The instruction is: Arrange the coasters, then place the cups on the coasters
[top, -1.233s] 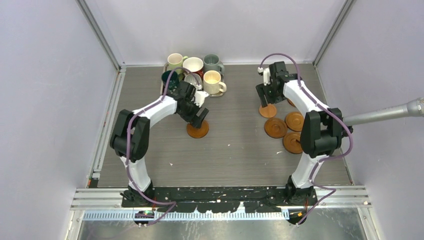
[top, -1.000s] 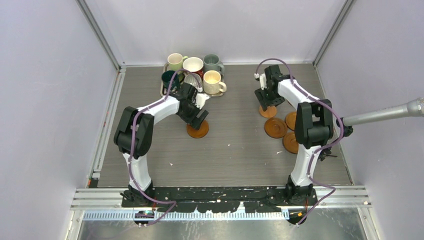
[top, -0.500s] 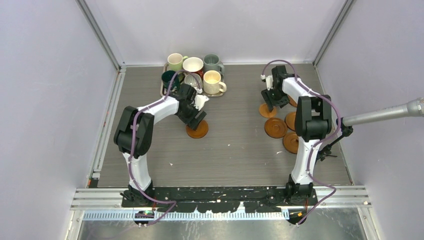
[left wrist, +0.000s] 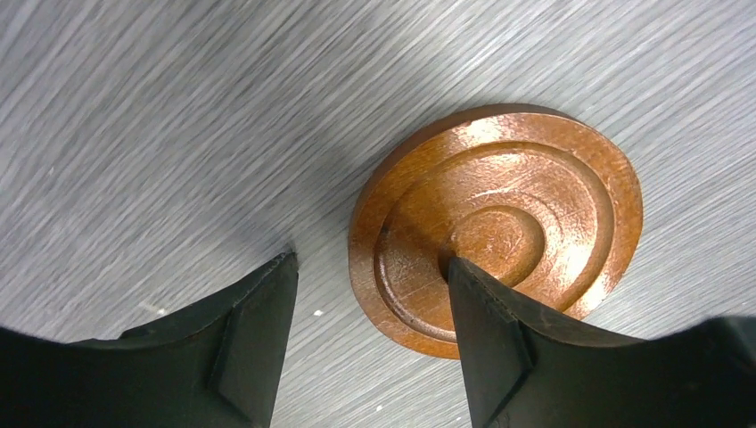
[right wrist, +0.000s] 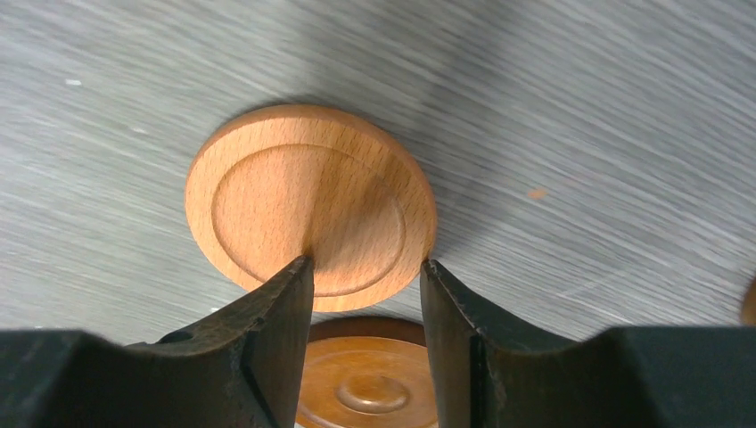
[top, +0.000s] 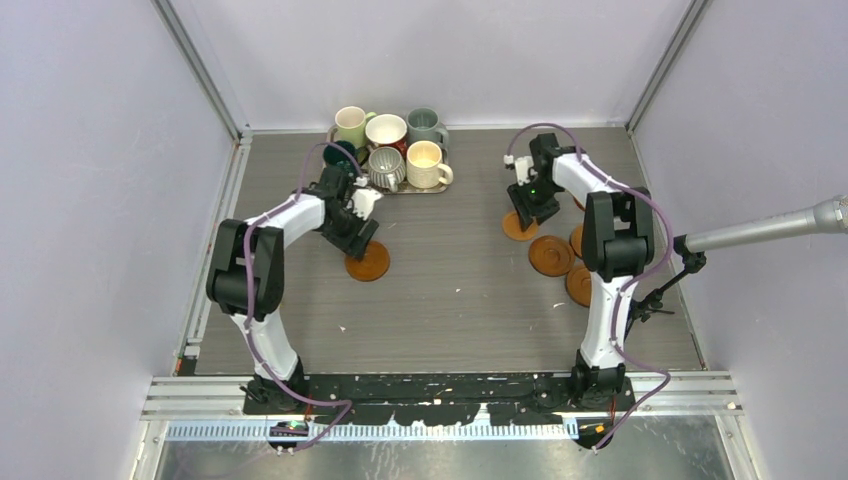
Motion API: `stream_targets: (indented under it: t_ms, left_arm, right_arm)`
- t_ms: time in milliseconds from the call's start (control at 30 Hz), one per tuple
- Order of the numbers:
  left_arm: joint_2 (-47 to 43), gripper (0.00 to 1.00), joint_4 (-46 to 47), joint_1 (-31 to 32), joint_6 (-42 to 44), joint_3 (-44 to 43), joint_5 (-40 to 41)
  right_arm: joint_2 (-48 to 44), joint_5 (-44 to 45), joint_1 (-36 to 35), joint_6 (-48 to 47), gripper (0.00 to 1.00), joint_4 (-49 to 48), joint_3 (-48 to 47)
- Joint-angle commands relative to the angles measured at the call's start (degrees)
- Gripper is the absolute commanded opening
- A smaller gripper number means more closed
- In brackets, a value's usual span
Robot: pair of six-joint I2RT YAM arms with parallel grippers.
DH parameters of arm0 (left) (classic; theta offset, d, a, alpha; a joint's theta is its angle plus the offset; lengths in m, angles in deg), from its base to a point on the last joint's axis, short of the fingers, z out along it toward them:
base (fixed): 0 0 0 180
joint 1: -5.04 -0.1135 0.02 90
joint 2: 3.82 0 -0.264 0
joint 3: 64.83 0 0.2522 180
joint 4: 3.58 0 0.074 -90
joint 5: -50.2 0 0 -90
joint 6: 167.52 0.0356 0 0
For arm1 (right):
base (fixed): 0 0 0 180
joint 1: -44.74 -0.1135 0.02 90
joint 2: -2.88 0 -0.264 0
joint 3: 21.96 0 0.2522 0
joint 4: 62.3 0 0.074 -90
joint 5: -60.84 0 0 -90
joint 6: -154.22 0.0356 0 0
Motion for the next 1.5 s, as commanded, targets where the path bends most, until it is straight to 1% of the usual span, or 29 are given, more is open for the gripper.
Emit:
stream_targets:
  t_ms: [0, 167, 333, 400, 600, 933, 1033, 1167, 1300, 1400, 1467]
  left_arm:
    - [-3.47, 0.64, -1.39, -4.17, 2.35, 1.98, -2.14]
    - [-4.60, 0.61, -1.67, -9.07, 4.52, 4.08, -2.84]
    - [-5.14, 0.57, -2.64, -13.98, 7.15, 5.23, -3.74]
    - [-5.27, 0.56, -2.84, -17.11, 8.13, 5.25, -4.13]
    - [-4.22, 0.56, -3.95, -22.43, 10.03, 3.32, -5.91]
    - [-3.01, 0.53, -7.87, -29.26, 15.19, 1.12, -10.83]
    - [-4.23, 0.53, -8.78, -30.61, 17.72, 2.33, -12.06]
    - [-5.83, 0.52, -9.99, -31.14, 20.89, 4.21, -13.12]
    - [-6.87, 0.57, -9.56, -32.12, 19.90, 3.96, -16.81]
    - [-5.98, 0.65, -8.96, -31.96, 16.33, 1.21, -20.48]
    - [-4.40, 0.67, -8.50, -31.33, 14.84, -0.93, -21.52]
  right_arm:
    - [1.16, -2.37, -6.07, 1.18, 0.52, 0.58, 1.90]
    - [1.56, -1.29, -12.86, 3.25, 0.51, -0.03, 1.36]
    - [3.34, -1.08, -20.02, 6.04, 0.50, -0.19, -1.37]
    - [4.74, -1.16, -23.55, 7.17, 0.49, 0.06, -3.31]
    - [11.52, -1.39, -31.35, 10.55, 0.48, 1.91, -12.41]
    - [22.35, -4.21, -39.95, 16.60, 0.47, 3.56, -30.70]
    - [24.77, -5.05, -41.58, 17.97, 0.47, 3.53, -34.41]
    - [26.47, -5.25, -43.63, 19.13, 0.47, 2.27, -36.29]
    - [27.64, -5.34, -44.18, 19.92, 0.46, 1.61, -37.19]
    - [27.73, -5.76, -44.11, 21.47, 0.46, 0.76, -36.34]
    - [27.40, -6.53, -44.13, 22.47, 0.45, -0.38, -35.10]
